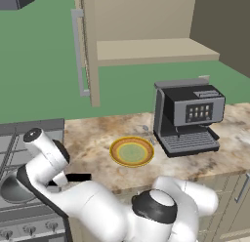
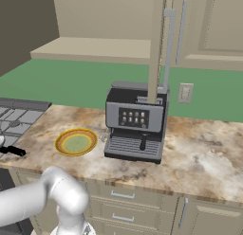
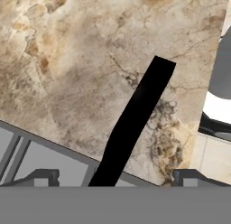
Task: Pick the pan from the cabinet and place it on the stove. Then turn on the stove burner for the pan.
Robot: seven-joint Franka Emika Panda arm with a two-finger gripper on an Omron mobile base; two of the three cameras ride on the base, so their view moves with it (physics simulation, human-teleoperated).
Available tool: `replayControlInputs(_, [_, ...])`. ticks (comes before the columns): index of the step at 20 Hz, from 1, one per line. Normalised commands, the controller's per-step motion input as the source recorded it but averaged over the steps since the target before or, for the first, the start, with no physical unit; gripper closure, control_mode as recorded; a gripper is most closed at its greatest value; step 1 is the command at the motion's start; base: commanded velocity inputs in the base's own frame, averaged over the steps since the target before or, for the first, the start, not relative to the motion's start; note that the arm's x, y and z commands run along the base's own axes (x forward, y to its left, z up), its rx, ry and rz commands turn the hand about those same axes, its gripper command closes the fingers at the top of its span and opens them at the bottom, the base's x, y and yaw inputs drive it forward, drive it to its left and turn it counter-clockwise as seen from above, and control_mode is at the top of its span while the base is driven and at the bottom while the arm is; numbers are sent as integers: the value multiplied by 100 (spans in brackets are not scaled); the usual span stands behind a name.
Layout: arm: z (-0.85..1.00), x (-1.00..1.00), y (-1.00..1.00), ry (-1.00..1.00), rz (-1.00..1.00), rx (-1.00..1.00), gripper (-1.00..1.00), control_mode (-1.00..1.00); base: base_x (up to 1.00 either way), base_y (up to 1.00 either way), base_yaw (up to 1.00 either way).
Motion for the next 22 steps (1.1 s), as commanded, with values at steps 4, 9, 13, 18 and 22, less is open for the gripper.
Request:
replayControlInputs(4, [16, -82, 0, -12, 0, 0, -100, -100, 0, 0, 0])
replayControlInputs(9, [9, -88, -3, -29, 2, -2, -100, -100, 0, 0, 0])
replayControlInputs(13, [9, -87, -3, -35, 3, -9, -100, -100, 0, 0, 0])
replayControlInputs(18, [-3, -15, 0, -7, 1, -8, -100, -100, 0, 0, 0])
replayControlInputs(22, [0, -38, 2, -25, 7, -27, -100, -100, 0, 0, 0])
